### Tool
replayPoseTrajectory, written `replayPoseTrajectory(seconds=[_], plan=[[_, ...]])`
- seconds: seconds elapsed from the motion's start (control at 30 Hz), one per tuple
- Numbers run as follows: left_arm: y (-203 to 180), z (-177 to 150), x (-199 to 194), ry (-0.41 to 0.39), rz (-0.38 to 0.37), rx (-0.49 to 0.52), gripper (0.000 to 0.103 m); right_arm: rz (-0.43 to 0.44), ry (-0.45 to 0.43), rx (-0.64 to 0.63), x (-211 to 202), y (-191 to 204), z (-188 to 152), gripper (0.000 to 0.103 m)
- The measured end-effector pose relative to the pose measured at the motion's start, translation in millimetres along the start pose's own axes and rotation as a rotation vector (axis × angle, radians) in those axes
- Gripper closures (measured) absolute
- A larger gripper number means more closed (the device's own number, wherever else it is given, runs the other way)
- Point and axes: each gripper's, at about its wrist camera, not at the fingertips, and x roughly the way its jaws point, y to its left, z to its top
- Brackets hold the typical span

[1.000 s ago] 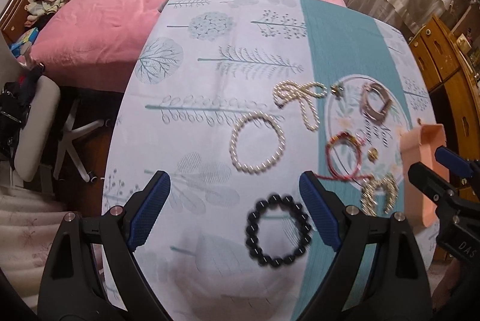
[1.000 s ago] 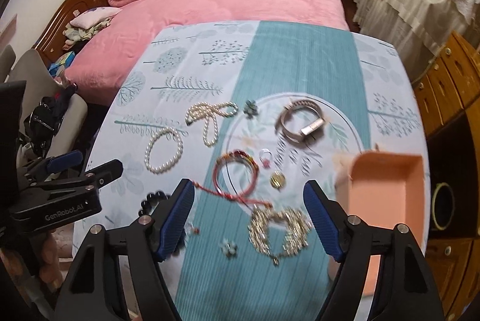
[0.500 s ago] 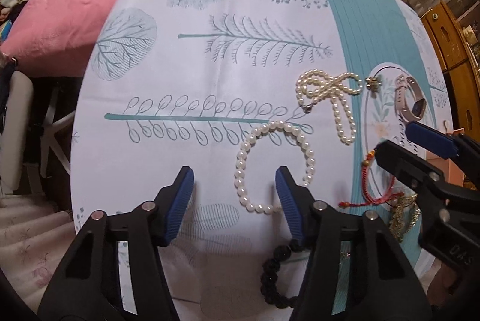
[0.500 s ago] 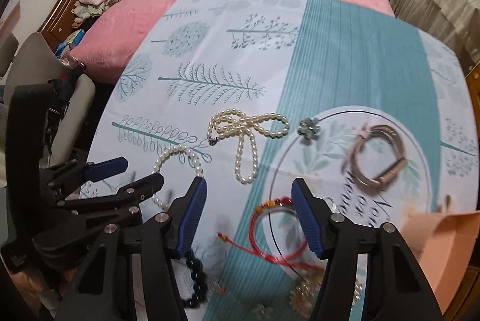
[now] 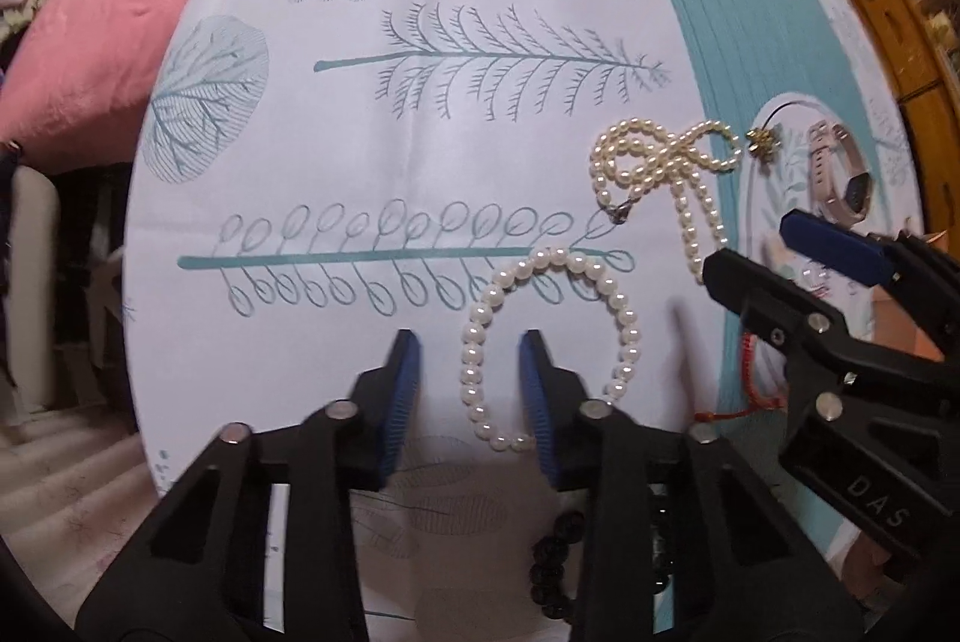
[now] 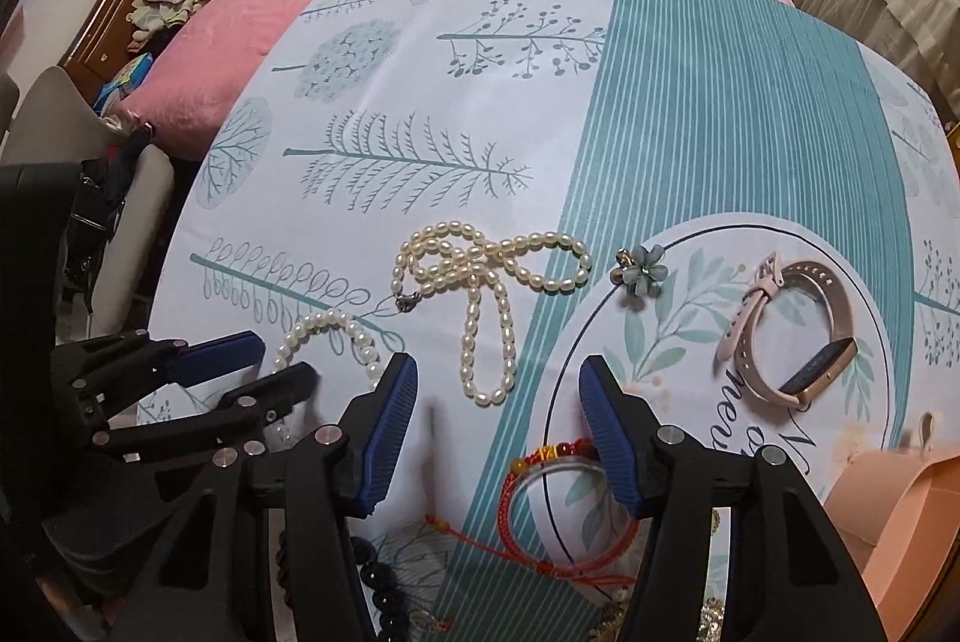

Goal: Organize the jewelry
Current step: 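Grasp the white pearl bracelet with left tool while right tool grasps the pearl necklace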

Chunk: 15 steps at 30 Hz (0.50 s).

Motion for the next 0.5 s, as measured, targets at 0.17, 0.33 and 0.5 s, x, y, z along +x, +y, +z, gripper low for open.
replayPoseTrajectory(seconds=[0.17, 0.33, 0.5], plan=[[-8, 6, 3, 0.028, -0.01, 0.019, 0.097, -0.006, 0.024, 0.002, 10, 0, 5, 0.052], [10, 5, 2, 0.01, -0.072, -0.049, 0.098, -0.039, 0.02, -0.021, 20, 6, 11, 0.053], [24, 1, -6, -0.014, -0.096, -0.067, 0.098, -0.083, 0.008, -0.065, 26, 17, 21, 0.053]])
